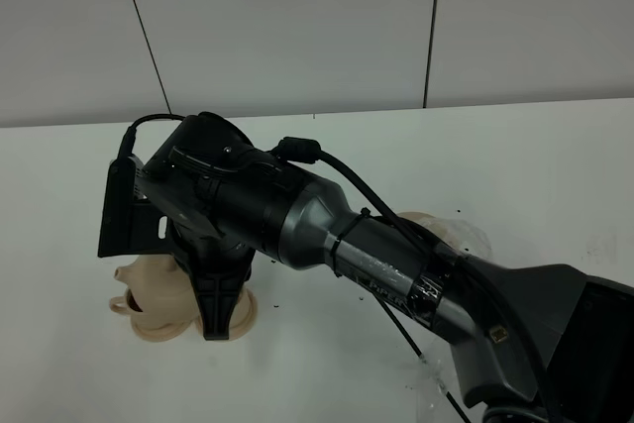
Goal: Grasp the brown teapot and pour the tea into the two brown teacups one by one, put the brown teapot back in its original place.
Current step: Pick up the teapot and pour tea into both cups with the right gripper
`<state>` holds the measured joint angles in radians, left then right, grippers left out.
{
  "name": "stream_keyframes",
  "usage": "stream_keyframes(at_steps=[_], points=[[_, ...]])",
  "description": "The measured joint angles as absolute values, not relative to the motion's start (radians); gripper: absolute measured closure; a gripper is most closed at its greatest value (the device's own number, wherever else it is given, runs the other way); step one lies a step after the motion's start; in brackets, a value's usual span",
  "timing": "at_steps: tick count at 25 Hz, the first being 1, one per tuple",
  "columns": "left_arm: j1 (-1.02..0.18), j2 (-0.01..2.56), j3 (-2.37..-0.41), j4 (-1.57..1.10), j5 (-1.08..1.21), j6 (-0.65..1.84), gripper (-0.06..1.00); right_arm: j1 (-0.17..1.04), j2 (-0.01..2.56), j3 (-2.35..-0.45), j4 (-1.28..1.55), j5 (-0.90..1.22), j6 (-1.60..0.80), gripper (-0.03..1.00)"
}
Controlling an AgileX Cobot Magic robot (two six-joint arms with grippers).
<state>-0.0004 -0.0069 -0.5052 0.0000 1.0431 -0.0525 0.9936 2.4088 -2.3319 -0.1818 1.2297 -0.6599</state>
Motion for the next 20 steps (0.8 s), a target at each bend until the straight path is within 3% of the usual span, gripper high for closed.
stream_keyframes(at_steps=[20], points=[[0.000,-0.007,-0.505,0.000,1.043,-0.053,0.69,0.839,2.399,-2.330,-0.062,1.231,-0.626,0.87]])
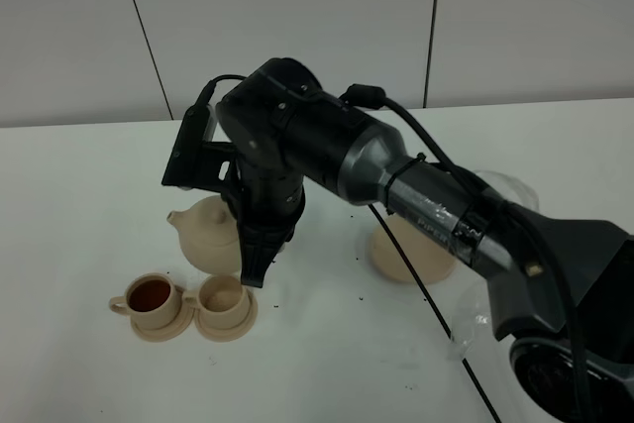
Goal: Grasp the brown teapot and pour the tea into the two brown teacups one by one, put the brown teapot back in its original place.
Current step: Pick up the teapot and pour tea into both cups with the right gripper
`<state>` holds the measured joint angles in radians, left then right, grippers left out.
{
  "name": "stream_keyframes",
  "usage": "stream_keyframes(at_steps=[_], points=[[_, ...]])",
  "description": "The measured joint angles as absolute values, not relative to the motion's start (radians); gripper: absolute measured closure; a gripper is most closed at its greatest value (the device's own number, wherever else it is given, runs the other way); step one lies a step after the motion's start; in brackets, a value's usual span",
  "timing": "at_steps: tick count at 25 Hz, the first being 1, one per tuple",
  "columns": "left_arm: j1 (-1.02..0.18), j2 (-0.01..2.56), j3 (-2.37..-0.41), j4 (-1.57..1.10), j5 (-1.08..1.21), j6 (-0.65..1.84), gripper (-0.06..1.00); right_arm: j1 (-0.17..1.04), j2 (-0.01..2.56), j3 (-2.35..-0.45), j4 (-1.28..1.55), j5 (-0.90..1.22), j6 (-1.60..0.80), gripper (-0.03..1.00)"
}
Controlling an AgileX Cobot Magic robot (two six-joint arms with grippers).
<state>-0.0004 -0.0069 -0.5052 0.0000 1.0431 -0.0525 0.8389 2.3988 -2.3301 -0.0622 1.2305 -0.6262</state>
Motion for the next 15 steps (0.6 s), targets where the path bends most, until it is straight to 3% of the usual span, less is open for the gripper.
stream_keyframes(at_steps=[15], points=[[0.000,-0.007,-0.505,0.000,1.043,-0.053,0.69,0.792,2.304,-2.114,-0.069,1.229,-0.624,0.87]])
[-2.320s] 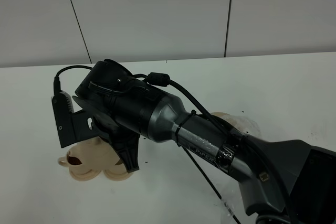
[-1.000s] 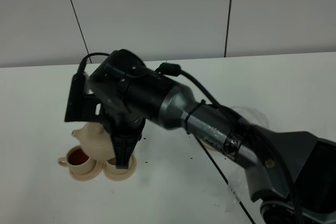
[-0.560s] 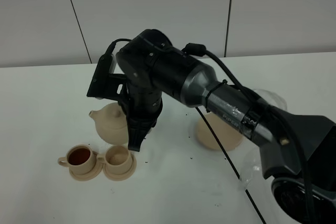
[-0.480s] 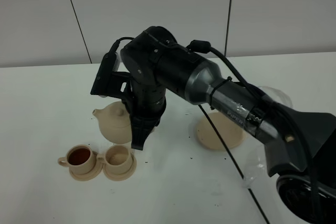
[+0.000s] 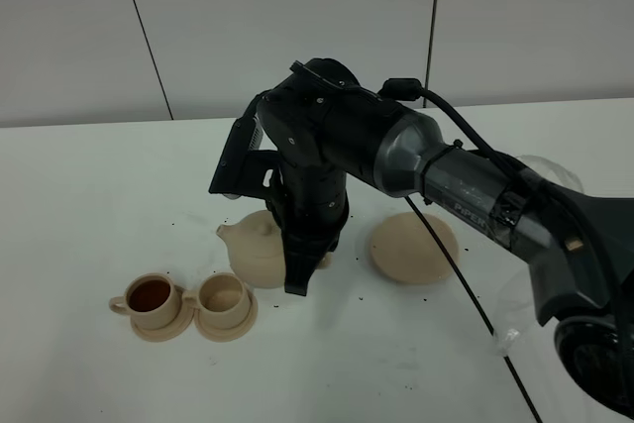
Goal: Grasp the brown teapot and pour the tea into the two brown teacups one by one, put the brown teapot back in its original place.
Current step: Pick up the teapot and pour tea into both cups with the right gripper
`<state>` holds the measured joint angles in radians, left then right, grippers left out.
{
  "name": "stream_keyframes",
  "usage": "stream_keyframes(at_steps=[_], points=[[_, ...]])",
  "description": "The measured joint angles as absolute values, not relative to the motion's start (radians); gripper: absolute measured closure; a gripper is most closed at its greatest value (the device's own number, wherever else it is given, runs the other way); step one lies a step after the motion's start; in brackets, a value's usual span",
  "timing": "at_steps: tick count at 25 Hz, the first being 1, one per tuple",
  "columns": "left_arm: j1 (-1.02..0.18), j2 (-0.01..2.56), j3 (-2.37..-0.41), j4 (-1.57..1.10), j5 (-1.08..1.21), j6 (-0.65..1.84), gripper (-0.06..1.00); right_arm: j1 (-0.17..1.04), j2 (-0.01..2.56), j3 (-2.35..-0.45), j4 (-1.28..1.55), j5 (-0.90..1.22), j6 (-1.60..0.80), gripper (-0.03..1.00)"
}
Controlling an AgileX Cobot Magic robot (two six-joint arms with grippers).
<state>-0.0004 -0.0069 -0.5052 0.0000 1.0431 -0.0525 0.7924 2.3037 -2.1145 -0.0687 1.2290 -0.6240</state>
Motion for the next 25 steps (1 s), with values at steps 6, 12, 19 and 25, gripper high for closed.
stream_keyframes(at_steps=[6,12,19,25], points=[[0.000,-0.007,-0.505,0.000,1.043,-0.053,0.69,0.786,2.254,-2.014,-0.127,1.229,-0.600,0.87],[0.000,-0.007,-0.505,0.000,1.043,-0.053,0.69,0.785,2.215,-1.958,-0.168,1.228,-0.592,0.87],[0.000,-0.007,-0.505,0.000,1.043,-0.053,0.69,0.800,2.208,-1.919,-0.270,1.229,-0.602,0.87],[0.000,-0.007,-0.505,0.000,1.043,-0.053,0.69,0.823,2.208,-1.919,-0.356,1.228,-0.629,0.87]])
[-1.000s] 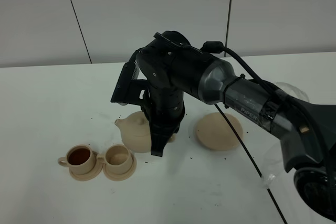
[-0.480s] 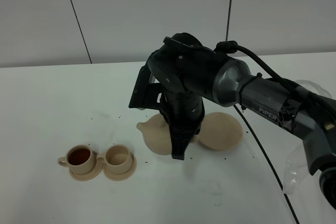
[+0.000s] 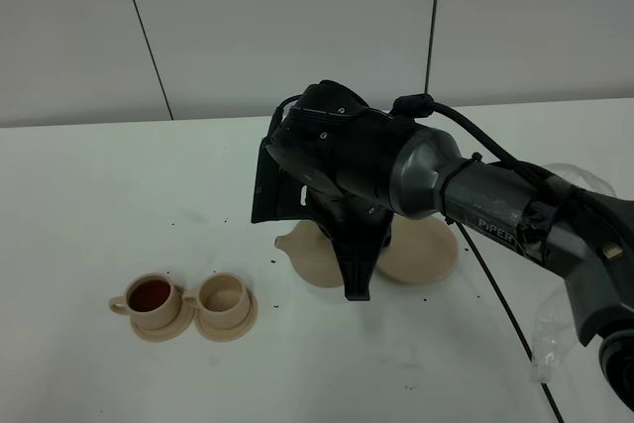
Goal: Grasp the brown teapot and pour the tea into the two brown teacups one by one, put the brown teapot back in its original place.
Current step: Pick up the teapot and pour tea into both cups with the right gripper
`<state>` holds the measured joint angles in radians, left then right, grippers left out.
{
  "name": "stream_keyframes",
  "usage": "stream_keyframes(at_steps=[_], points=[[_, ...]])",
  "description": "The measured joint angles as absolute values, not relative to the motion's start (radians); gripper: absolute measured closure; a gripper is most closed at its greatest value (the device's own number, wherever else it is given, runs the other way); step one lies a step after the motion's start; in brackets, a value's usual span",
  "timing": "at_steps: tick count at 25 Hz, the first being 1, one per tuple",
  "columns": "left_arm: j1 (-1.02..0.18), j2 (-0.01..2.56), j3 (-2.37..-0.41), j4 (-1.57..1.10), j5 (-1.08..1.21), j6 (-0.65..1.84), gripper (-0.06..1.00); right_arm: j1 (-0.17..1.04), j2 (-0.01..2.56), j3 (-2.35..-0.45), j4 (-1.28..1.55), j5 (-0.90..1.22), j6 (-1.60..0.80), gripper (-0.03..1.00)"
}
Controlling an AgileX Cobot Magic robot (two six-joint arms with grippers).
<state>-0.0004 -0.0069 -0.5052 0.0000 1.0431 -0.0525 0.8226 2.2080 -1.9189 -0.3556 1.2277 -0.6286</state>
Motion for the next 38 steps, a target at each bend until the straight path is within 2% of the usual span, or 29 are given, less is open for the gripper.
stream_keyframes(at_steps=[9,22,38], points=[[0.000,-0.007,-0.505,0.000,1.043,-0.053,0.69,0.850,2.208,-1.917,-0.455,1.157,-0.635,0.87],[0.000,-0.007,-0.505,0.000,1.043,-0.053,0.69,0.950,2.243,-1.917,-0.680,1.147,-0.636,0.87],[0.000,-0.007,-0.505,0.000,1.043,-0.053,0.69,1.014,2.289,-1.917,-0.786,1.106,-0.637,0.87]])
